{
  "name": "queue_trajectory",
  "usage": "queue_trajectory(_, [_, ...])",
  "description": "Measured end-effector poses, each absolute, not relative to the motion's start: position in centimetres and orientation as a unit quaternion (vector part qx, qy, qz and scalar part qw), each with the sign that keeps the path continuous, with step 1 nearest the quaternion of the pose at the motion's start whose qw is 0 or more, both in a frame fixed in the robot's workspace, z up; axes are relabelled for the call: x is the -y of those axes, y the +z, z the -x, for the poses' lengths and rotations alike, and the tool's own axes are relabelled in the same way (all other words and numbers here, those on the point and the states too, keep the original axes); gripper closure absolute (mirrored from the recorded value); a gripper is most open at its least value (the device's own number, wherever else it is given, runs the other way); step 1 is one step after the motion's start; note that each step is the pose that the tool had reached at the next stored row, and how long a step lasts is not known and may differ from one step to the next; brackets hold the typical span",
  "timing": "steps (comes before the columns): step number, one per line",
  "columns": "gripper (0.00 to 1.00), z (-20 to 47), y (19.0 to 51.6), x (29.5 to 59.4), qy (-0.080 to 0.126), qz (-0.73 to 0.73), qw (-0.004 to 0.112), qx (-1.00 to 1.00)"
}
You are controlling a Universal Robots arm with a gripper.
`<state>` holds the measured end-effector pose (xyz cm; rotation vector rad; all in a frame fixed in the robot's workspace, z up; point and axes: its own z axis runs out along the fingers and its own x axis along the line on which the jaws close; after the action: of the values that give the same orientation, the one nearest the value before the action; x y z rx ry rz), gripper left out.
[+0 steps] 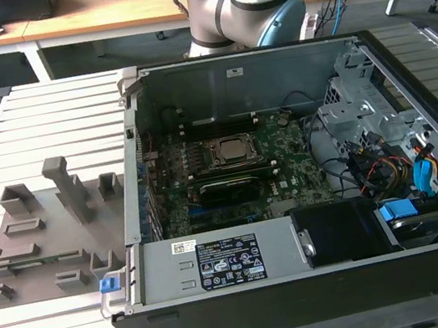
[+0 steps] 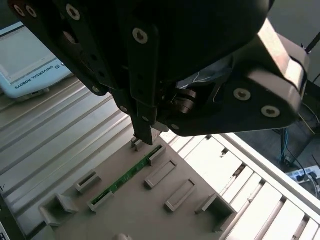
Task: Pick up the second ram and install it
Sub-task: 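Pick up the second ram and move it above second insertion slot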
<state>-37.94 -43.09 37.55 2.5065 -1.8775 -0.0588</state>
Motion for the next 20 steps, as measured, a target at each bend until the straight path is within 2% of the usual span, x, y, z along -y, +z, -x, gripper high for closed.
queue_trajectory(20, [0.9,37.94,37.55,43.09,-0.018,-0.873,0.007,0.486])
